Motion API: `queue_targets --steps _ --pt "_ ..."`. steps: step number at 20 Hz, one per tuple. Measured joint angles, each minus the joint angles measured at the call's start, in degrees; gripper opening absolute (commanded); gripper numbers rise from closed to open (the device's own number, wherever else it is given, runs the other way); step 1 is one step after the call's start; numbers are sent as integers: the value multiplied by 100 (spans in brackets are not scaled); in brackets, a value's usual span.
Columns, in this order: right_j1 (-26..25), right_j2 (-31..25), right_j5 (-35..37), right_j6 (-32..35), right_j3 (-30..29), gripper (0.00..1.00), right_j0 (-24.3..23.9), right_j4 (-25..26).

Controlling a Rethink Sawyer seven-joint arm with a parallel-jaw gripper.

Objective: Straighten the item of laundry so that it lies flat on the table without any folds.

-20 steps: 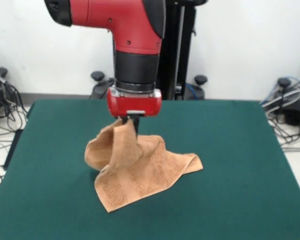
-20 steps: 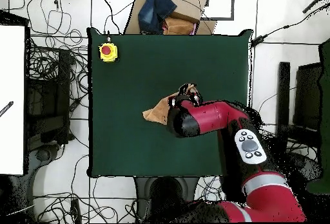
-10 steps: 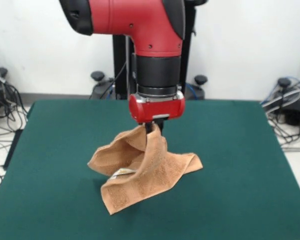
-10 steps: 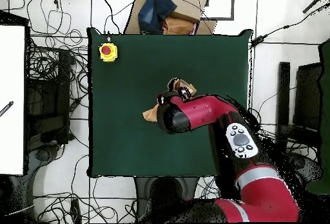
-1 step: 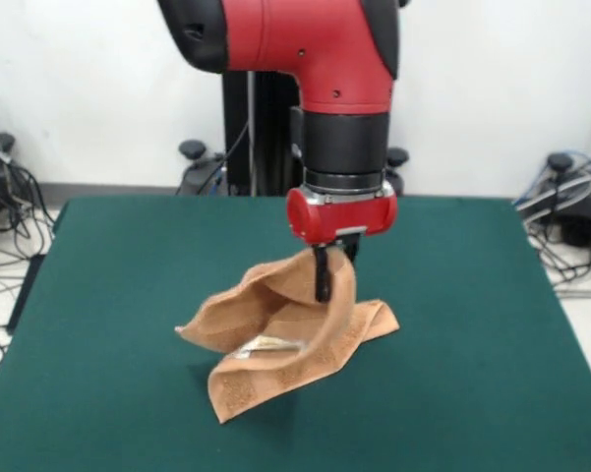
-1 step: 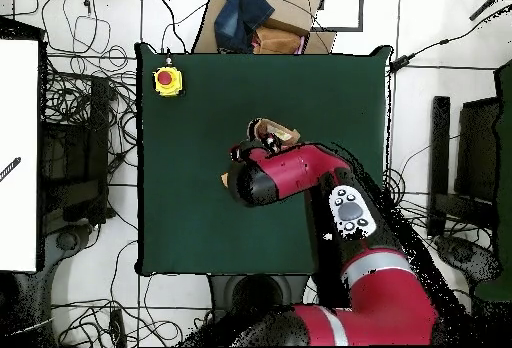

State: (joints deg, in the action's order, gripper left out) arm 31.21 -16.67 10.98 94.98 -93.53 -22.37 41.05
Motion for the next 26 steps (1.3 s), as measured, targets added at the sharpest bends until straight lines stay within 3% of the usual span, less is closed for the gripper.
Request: queue_targets --steps 15,26 --pt "-2 505 -1 0 119 100 357 -289" --pt "171 1944 -1 280 115 100 1093 -977"
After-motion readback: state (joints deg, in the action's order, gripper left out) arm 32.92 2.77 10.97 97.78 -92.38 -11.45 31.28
